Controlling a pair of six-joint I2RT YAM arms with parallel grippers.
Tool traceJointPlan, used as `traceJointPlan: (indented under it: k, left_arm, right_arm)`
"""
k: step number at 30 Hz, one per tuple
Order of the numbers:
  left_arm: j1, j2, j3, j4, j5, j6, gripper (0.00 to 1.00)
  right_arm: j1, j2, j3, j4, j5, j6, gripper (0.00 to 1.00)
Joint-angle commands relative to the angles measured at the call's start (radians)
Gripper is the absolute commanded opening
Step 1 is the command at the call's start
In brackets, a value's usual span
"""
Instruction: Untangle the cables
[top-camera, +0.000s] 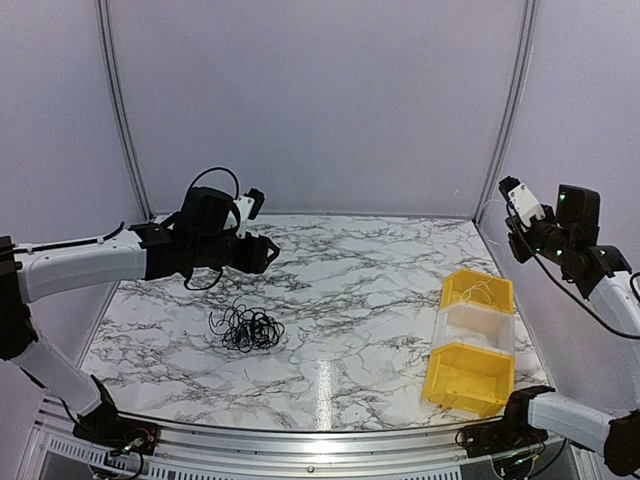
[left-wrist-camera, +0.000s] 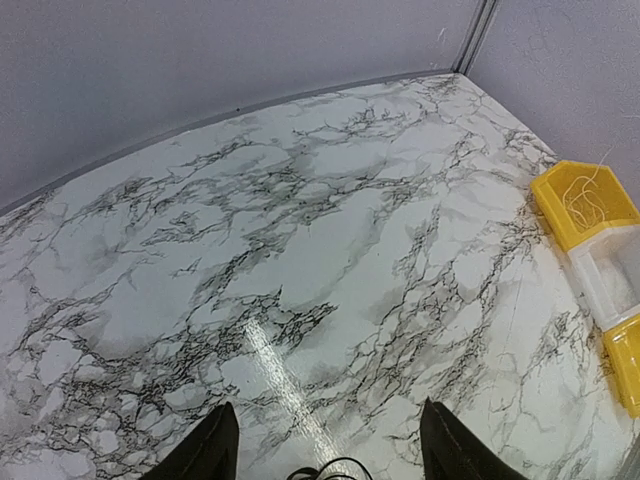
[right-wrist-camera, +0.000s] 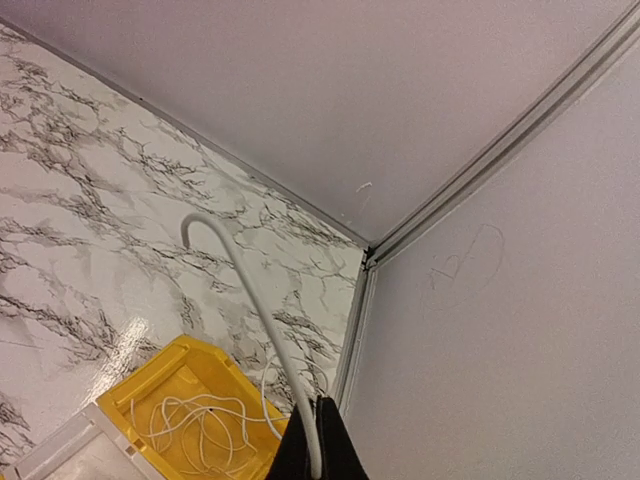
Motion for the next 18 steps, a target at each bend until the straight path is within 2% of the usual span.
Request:
traceJointPlan:
  k: [1,10,18]
  left_arm:
    - [0.006,-0.051,0.015,0.062,0.029,0.012,0.64]
    - [0.005,-0.115,0.007,0.064,0.004,0.005,0.64]
    - [0.004,-0.139,0.001,0.064,-0.022,0.009,0.64]
  right_arm:
    - [-0.061,-0.008,0.033,0.007,0.054,-0.007,0.0]
    - [-0.066,-0.044,-0.124,-0.042,-0.076,0.039,0.0]
    - [-0.067,-0.048,-0.138,-0.1,-0.114,0.08,0.0]
